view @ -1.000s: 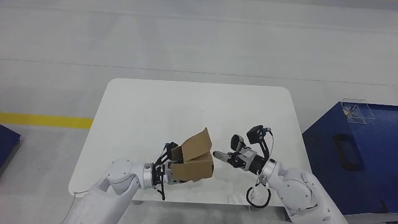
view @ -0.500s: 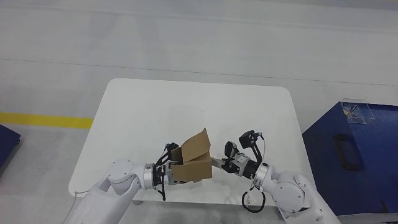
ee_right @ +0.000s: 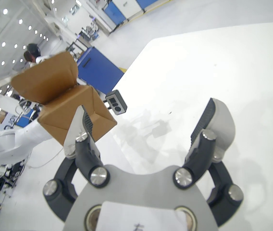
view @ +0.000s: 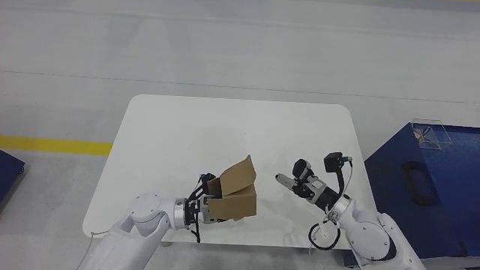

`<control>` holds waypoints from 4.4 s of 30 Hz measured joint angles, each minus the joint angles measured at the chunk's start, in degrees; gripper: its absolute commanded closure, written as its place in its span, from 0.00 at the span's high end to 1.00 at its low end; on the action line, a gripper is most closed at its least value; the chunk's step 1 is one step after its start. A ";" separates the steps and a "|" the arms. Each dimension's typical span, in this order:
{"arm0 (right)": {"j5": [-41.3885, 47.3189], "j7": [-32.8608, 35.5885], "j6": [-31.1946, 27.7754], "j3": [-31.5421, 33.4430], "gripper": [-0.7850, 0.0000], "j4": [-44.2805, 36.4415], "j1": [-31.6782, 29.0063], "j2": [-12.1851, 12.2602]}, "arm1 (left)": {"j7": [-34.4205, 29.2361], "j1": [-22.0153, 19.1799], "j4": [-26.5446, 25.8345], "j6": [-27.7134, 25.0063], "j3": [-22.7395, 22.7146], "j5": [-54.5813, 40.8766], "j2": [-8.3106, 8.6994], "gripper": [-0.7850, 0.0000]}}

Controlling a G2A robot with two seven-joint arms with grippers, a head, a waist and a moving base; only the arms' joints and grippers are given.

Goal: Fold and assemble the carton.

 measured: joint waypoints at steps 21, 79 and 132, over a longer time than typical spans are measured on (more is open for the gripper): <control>-2.37 -19.51 -0.68 15.97 1.00 -5.91 -13.68 0.00 | 7.17 -2.26 -1.35 -0.69 3.28 -2.31 -1.73 0.00; -2.37 -19.51 -0.68 15.97 1.00 -5.91 -13.68 0.00 | 124.88 5.75 -20.62 -12.33 13.78 -55.30 -11.31 0.00; -3.82 -16.55 3.00 14.49 1.00 -5.15 -11.91 -0.07 | 67.42 18.14 -32.20 17.88 -3.18 -33.46 -7.28 1.00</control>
